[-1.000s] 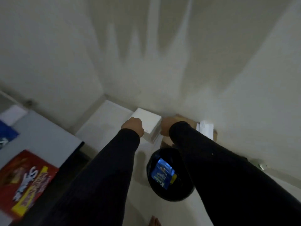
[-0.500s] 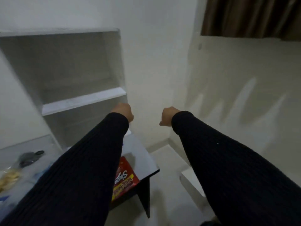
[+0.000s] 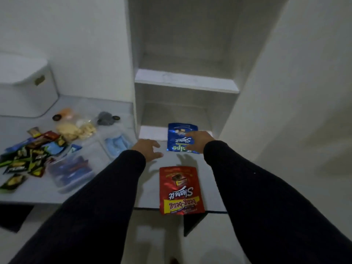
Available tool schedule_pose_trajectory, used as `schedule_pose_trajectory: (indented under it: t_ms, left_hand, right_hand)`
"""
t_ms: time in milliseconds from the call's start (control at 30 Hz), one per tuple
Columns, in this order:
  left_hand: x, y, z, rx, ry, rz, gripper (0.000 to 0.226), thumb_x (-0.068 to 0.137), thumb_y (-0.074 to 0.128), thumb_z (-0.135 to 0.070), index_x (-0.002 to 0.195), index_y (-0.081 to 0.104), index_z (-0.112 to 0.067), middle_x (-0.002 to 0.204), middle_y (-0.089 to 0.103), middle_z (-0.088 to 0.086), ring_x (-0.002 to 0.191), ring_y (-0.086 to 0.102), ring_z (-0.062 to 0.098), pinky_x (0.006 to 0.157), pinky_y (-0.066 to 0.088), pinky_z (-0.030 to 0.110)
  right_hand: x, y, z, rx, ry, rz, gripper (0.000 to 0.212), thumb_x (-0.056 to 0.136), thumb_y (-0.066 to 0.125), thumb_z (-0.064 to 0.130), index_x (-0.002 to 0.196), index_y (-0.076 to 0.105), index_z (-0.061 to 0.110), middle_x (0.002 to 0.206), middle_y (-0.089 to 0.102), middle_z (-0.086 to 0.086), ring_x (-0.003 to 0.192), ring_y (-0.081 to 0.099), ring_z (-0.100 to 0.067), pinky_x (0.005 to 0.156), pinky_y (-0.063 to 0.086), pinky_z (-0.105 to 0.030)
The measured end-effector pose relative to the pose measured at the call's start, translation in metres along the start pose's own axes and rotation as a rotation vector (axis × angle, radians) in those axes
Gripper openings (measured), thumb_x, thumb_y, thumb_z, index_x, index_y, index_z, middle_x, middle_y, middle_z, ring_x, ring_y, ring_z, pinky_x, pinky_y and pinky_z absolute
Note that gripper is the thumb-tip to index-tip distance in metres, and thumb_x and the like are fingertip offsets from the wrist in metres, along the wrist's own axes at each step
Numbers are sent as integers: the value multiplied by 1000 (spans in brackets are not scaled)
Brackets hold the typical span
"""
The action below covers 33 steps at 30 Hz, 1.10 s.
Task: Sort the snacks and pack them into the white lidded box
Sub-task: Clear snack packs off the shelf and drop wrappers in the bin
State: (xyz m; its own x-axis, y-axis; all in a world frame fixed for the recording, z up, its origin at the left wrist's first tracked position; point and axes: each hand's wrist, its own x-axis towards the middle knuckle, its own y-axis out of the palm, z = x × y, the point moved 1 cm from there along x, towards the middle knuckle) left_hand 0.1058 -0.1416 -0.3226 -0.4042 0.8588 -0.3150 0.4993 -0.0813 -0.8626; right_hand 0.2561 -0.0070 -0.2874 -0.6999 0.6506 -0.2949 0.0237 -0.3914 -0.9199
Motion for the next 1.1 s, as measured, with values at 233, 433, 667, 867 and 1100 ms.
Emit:
schedule_pose_trajectory:
  t_ms: [233, 433, 667, 867, 1100]
  left_hand:
    - [36, 80, 19, -288, -49, 128, 74, 73, 80, -32, 138, 48, -24, 143, 48, 0, 130, 44, 15, 95, 28, 13]
    - [67, 142, 32, -35, -20, -15, 82, 68, 68, -63, 141, 35, -44, 147, 38, -9, 135, 28, 18, 107, 26, 43]
    - [95, 151, 36, -210, -70, -203, 79, 76, 68, -52, 144, 29, -41, 134, 50, -3, 125, 36, 20, 103, 29, 39]
    - [102, 153, 33, -263, -61, -280, 58, 84, 64, -40, 138, 41, -43, 116, 48, 0, 110, 44, 18, 90, 35, 23]
    - [99, 122, 29, -505, -62, -317, 33, 87, 65, -25, 120, 65, -27, 105, 61, -3, 94, 55, 7, 86, 44, 12]
  right_hand:
    - [101, 65, -20, -23, -143, 96, 73, 81, 71, 34, 144, 35, 31, 154, 30, -9, 140, 30, -27, 116, 28, -43]
    - [157, 107, -48, -142, -218, 63, 84, 81, 64, 54, 148, 16, 42, 161, 0, -3, 148, -3, -29, 117, 6, -53]
    - [185, 138, -61, -37, -160, -62, 80, 80, 54, 66, 146, 11, 49, 161, 3, -2, 147, -1, -31, 112, -1, -63]
    - [193, 136, -63, -121, -257, -211, 60, 92, 50, 38, 144, 22, 50, 149, 33, -1, 136, 27, -27, 111, 15, -58]
    - [188, 106, -53, -67, -494, -287, 67, 97, 45, 11, 148, 15, 44, 113, 57, -8, 92, 60, -24, 71, 53, -36]
